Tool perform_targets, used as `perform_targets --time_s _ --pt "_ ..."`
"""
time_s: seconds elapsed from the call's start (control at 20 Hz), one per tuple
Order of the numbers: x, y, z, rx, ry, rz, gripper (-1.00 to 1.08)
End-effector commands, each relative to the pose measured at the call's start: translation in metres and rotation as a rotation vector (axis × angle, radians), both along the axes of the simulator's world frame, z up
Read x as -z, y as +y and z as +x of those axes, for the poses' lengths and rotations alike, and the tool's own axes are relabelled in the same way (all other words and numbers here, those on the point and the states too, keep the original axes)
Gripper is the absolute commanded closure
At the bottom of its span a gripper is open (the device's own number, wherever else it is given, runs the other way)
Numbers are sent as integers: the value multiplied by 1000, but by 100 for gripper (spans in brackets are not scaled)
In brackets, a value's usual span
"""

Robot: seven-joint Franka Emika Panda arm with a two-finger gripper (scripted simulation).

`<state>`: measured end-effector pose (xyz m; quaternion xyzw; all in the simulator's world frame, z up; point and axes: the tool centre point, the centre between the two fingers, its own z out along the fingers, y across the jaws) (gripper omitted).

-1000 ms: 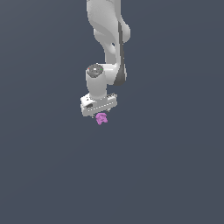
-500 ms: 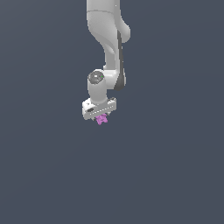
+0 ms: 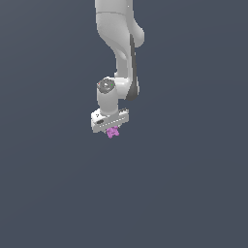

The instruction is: Pick up the object and move it to a goal position.

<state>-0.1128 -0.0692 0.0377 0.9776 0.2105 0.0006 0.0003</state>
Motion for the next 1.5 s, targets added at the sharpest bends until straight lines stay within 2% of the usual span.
perform_targets --time_s 0.0,0.3,0.6,1.45 --pt "0 0 0 0 0 0 108" --pt "-1 1 7 0 0 0 108" --pt "-5 4 29 0 0 0 108" --pt "-24 18 135 0 1 0 108"
